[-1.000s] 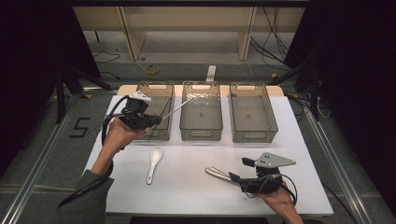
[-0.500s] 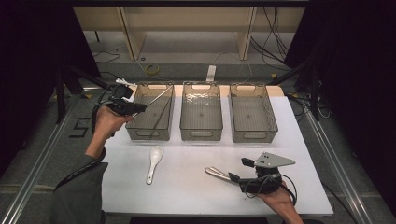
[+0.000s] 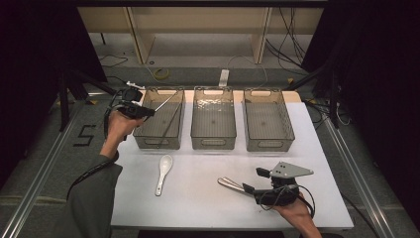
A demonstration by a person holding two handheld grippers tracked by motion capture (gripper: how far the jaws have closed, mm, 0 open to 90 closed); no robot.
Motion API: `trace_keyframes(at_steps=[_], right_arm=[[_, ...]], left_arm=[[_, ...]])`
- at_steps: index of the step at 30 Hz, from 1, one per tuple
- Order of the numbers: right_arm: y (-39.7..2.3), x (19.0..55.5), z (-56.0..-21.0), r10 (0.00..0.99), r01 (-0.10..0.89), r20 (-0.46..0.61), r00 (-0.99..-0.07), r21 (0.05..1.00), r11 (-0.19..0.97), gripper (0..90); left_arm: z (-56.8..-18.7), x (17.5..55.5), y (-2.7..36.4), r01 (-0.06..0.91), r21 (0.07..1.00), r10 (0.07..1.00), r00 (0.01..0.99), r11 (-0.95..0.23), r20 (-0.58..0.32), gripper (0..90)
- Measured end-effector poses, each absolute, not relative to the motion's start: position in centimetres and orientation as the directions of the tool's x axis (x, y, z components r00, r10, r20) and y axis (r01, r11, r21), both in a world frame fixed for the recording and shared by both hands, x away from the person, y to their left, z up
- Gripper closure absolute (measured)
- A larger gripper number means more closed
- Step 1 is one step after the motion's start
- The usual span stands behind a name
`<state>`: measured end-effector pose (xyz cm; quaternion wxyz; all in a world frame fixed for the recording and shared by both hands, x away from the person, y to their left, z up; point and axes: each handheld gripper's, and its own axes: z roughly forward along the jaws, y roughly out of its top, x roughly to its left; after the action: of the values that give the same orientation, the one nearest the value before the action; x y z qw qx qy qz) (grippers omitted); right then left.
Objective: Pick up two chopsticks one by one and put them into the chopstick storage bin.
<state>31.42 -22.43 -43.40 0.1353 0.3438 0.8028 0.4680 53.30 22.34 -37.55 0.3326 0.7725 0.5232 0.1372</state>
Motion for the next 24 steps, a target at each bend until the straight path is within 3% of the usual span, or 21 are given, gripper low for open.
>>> trace_keyframes(at_steps=[19, 22, 24], right_arm=[[-22.4, 31.4, -43.4, 0.676, 0.424, 0.105, -0.73, 0.845, 0.327, 27.5], [-22.4, 31.4, -43.4, 0.675, 0.424, 0.104, -0.73, 0.844, 0.329, 27.5], [-22.4, 31.4, -43.4, 0.676, 0.424, 0.105, -0.729, 0.845, 0.326, 27.5]], left_arm=[[-40.5, 54.6, 21.7, 0.722, 0.654, 0.908, 0.399, -0.226, -0.127, 82.3], [-40.6, 54.6, 21.7, 0.712, 0.677, 0.903, 0.396, -0.187, -0.167, 66.8], [-40.4, 54.5, 21.6, 0.703, 0.69, 0.897, 0.401, -0.173, -0.183, 62.9]])
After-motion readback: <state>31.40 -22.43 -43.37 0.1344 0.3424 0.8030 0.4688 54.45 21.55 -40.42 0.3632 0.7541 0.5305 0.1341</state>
